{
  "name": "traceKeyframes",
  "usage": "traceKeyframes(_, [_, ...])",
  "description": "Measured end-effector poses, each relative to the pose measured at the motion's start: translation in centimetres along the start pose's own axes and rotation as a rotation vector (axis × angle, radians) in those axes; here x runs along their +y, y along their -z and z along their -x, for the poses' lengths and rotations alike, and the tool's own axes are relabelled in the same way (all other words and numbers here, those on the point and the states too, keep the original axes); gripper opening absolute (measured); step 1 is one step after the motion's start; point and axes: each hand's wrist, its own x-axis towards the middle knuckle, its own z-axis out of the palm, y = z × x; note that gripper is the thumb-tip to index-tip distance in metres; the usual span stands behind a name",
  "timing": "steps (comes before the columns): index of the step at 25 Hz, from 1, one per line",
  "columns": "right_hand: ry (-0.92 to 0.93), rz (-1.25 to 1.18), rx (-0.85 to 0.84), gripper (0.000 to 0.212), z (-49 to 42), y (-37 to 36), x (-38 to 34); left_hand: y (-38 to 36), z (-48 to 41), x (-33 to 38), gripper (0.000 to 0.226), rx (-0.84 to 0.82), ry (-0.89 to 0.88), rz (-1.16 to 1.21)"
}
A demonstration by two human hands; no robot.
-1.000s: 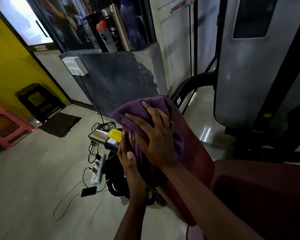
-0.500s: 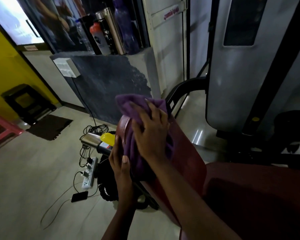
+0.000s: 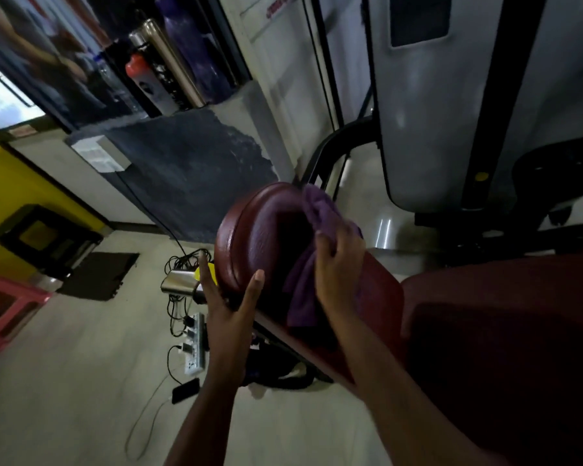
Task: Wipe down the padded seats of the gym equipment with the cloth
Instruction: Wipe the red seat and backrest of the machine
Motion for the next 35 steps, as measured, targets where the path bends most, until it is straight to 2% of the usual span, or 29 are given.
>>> traceKeyframes(2, [0.138,0.094,-0.028,0.046,3.6,-1.2,-2.0,-0.4,0.1,-0.3,0.082,0.005,-0.053,-0.062])
traceKeyframes(4, [0.159,0.16,-0.063,0.049,5.2,-1.8,-2.4,-0.5,0.4,-0.7,0.077,0.013,-0.092,-0.095])
traceKeyframes(7, [0.062,0.147,-0.064,0.055,4.9,-0.8,0.2,-0.4,0.2,-1.1,0.074,0.027,-0.113,-0.118])
traceKeyframes(11, [-0.161,0.125,-0.063,0.068,4.3,0.1,3.6,-0.3,0.2,-1.1,0.077,0.036,-0.159,-0.151])
traceKeyframes(13, [-0.293,0.149,-0.081,0.064,4.0,0.7,5.6,-0.3,0.3,-1.0,0.074,0.037,-0.153,-0.136])
traceKeyframes(16, [-0.493,0.19,-0.021,0.053,3.4,2.6,8.3,-0.6,0.7,-0.5,0.07,0.043,-0.157,-0.157])
traceKeyframes(17, [-0.475,0.179,0.009,0.055,3.5,3.0,7.8,-0.6,0.8,-0.4,0.07,0.053,-0.157,-0.17])
traceKeyframes(19, [-0.237,0.04,0.059,0.06,2.5,2.0,4.0,-0.6,0.8,-0.1,0.071,0.062,-0.14,-0.172])
traceKeyframes(20, [-0.107,-0.028,0.034,0.06,1.6,0.7,1.4,-0.4,0.7,-0.1,0.072,0.055,-0.14,-0.165])
traceKeyframes(22, [0.086,0.014,-0.068,0.058,0.0,-1.8,-3.2,-0.3,0.4,-0.4,0.075,0.032,-0.141,-0.171])
traceKeyframes(25, [0.071,0.138,-0.127,0.061,-1.6,-2.7,-3.1,0.0,0.9,-0.7,0.079,0.053,-0.152,-0.388])
traceKeyframes(26, [0.019,0.156,-0.141,0.067,-1.8,-2.2,-1.6,0.0,1.6,-0.7,0.077,0.087,-0.242,-0.514])
traceKeyframes(28, [-0.065,0.164,-0.147,0.079,-1.7,-0.9,1.4,-0.7,2.5,-0.9,0.069,0.105,-0.636,-0.805])
traceKeyframes(30, [-0.135,0.149,-0.118,0.079,-1.4,-0.1,3.4,-1.7,1.8,-0.8,0.059,-0.002,-0.991,-1.022])
traceKeyframes(33, [-0.246,0.183,-0.127,0.072,-0.4,1.3,6.7,-3.4,-1.7,-0.7,0.055,-0.244,-1.22,-1.334])
traceKeyframes(35, [-0.257,0.217,-0.129,0.081,0.3,2.1,9.7,-4.0,-3.4,-1.3,0.055,-0.379,-1.232,-1.615])
